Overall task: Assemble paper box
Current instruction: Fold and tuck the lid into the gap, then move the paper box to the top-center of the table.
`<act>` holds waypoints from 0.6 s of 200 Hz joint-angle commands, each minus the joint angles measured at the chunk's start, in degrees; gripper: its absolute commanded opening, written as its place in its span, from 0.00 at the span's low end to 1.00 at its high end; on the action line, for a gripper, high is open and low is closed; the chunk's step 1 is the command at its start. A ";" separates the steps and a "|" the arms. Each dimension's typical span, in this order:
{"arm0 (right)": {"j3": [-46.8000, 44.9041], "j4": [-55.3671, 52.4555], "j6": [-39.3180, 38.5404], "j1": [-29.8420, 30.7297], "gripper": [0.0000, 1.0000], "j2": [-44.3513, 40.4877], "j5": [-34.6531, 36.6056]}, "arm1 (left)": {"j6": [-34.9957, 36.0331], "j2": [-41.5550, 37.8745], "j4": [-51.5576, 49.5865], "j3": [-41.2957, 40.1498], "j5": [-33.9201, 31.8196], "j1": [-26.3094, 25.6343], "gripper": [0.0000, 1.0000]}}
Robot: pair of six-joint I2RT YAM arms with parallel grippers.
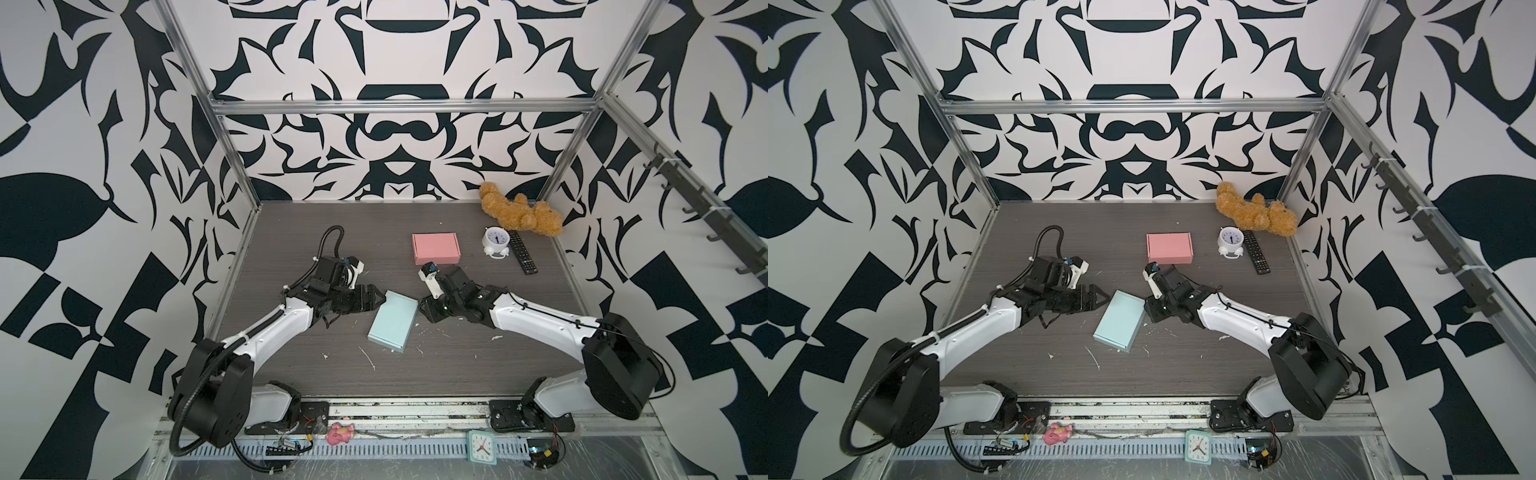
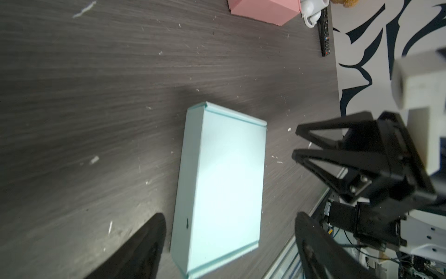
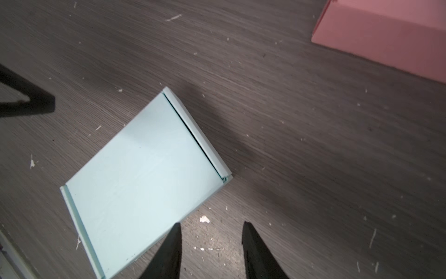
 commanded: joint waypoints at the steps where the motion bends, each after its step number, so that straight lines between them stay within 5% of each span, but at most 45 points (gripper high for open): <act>1: 4.38 -2.16 -2.89 -0.19 0.51 1.47 -2.47 | -0.94 -4.84 -5.55 -1.62 -1.06 -2.86 0.89; 77: 14.22 -4.02 -5.45 -2.51 0.69 11.95 -10.49 | -10.26 -11.81 -6.11 -7.33 -8.86 -18.35 0.90; 120: 18.02 -5.20 -6.01 -2.74 0.74 16.73 -12.15 | -14.75 -11.80 -1.58 -11.13 -9.87 -22.43 0.90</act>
